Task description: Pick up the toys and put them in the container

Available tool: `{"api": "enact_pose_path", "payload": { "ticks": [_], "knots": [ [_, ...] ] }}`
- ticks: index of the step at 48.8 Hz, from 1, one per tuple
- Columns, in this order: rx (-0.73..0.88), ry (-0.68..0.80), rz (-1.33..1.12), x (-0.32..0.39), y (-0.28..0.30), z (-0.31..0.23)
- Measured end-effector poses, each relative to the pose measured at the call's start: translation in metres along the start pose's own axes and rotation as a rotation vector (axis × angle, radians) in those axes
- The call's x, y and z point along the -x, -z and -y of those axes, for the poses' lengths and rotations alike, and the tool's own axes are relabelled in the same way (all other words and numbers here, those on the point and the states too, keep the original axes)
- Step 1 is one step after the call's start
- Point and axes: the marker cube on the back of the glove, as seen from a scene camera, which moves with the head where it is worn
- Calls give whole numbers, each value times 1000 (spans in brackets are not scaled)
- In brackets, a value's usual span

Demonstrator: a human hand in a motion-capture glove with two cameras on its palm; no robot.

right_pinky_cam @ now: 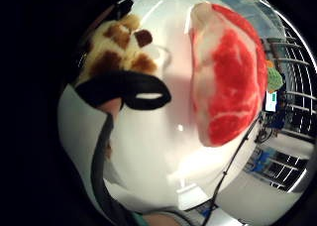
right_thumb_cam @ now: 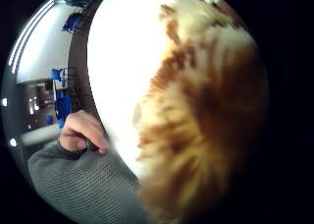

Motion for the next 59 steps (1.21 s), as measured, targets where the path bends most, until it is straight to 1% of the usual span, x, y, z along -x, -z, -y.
{"api": "enact_pose_path", "payload": {
  "ticks": [3,6,11,14,17,21,23,26,30,33,35,40,47,49,51,55,59],
  "knots": [
    [-48,-11,100,7,4,0],
    [-77,-19,121,7,6,1],
    [-55,8,175,3,23,-3],
    [-78,20,212,-5,53,-6],
    [-151,8,234,-25,99,-8],
    [-250,-18,135,-56,153,-12],
    [-295,23,104,-66,179,-19],
    [-344,68,169,-67,216,-27],
    [-366,51,127,-79,237,-23],
    [-367,55,161,-82,247,-13],
    [-363,50,158,-85,249,-2],
    [-347,-5,36,-103,251,37],
    [-368,-127,183,-94,274,125],
    [-366,-140,158,-95,276,153],
    [-351,-165,115,-100,276,183],
    [-298,-248,130,-99,276,239],
    [-264,-257,197,-89,276,279]
  ]
}}
